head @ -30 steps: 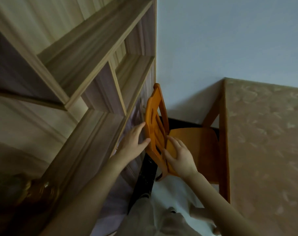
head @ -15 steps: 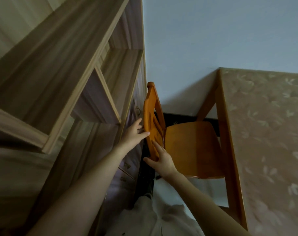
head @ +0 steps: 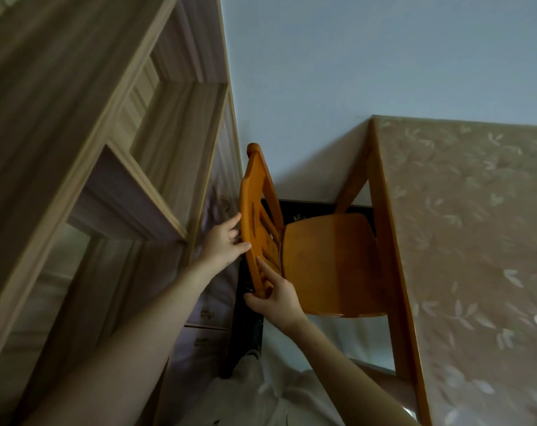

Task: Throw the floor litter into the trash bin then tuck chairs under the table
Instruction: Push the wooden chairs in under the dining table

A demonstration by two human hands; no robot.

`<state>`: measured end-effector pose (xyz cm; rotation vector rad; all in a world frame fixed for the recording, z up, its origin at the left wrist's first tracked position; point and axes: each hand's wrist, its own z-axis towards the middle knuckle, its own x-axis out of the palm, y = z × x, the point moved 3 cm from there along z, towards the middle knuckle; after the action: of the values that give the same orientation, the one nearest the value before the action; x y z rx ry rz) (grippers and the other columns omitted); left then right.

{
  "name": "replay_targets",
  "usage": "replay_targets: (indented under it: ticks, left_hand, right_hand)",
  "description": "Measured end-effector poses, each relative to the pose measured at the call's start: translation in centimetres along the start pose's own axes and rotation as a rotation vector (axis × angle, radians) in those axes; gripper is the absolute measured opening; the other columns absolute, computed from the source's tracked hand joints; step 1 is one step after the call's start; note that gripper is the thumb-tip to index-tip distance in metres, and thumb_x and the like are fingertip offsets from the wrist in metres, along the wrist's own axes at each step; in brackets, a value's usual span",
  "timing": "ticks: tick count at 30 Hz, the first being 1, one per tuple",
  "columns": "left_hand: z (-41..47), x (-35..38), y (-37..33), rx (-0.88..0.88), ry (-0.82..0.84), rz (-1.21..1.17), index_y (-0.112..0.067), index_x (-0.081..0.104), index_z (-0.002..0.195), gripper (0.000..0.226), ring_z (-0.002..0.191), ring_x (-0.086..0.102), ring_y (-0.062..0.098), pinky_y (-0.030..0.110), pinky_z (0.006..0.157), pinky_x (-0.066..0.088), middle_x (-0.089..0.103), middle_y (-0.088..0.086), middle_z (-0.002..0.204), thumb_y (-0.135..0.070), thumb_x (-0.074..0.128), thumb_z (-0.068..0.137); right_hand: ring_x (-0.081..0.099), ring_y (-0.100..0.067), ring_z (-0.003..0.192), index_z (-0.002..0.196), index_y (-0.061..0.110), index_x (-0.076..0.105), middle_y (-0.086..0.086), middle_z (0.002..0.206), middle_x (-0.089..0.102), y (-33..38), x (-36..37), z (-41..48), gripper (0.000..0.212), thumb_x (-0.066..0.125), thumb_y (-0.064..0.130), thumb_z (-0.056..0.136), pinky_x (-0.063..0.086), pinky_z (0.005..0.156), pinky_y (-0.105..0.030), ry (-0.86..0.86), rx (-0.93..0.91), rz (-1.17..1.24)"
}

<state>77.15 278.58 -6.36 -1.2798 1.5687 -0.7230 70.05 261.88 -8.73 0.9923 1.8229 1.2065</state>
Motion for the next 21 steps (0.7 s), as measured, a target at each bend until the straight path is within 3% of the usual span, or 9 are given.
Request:
replay_targets:
  ticks: [5, 9, 13, 16, 21]
  left_hand:
    - [2.0, 1.0, -1.6, 0.002, 0.031, 0.042, -0.017, 0.027, 0.149, 0.083, 0.117, 0.059, 0.021, 0.039, 0.098, 0.049, 0.057, 0.015, 0.133, -0.002, 0.072, 0.081]
    - [3.8, 2.5, -2.7, 0.023, 0.053, 0.049, -0.015, 0.027, 0.149, 0.083, 0.115, 0.060, 0.020, 0.028, 0.091, 0.049, 0.057, 0.016, 0.133, -0.001, 0.072, 0.081]
    - [5.4, 4.1, -3.6, 0.048, 0.072, 0.044, -0.014, 0.026, 0.149, 0.083, 0.112, 0.061, 0.017, 0.023, 0.088, 0.051, 0.058, 0.015, 0.132, 0.000, 0.072, 0.081]
    - [6.7, 4.6, -4.1, 0.059, 0.074, 0.051, -0.015, 0.027, 0.149, 0.082, 0.111, 0.061, 0.013, 0.012, 0.078, 0.048, 0.058, 0.013, 0.132, -0.001, 0.072, 0.081]
    - [8.6, 4.7, -4.8, 0.072, 0.081, 0.082, -0.015, 0.028, 0.148, 0.079, 0.109, 0.060, 0.009, 0.007, 0.075, 0.047, 0.058, 0.014, 0.131, 0.000, 0.071, 0.083]
  right_hand:
    - [0.061, -0.005, 0.062, 0.150, 0.034, 0.032, 0.004, 0.084, 0.066, 0.2, -1.8, 1.4, 0.084, 0.075, 0.021, 0.079, 0.053, 0.062, -0.021, -0.005, 0.003, 0.020]
    - [0.065, -0.003, 0.072, 0.149, 0.035, 0.035, 0.009, 0.096, 0.066, 0.2, -4.0, 2.5, 0.085, 0.078, 0.025, 0.076, 0.052, 0.065, -0.018, -0.035, 0.011, 0.021]
    - [0.068, -0.011, 0.081, 0.149, 0.036, 0.036, 0.005, 0.105, 0.064, -0.1, -6.2, 3.6, 0.086, 0.079, 0.029, 0.074, 0.058, 0.074, -0.026, -0.067, 0.031, 0.002]
    - [0.069, -0.010, 0.081, 0.149, 0.035, 0.036, 0.007, 0.105, 0.063, -0.1, -7.1, 4.6, 0.087, 0.080, 0.030, 0.075, 0.056, 0.071, -0.021, -0.067, 0.036, 0.000]
    - [0.066, -0.009, 0.071, 0.148, 0.036, 0.037, 0.010, 0.095, 0.064, -0.2, -7.7, 6.5, 0.087, 0.080, 0.035, 0.072, 0.056, 0.066, -0.020, -0.105, 0.032, -0.049]
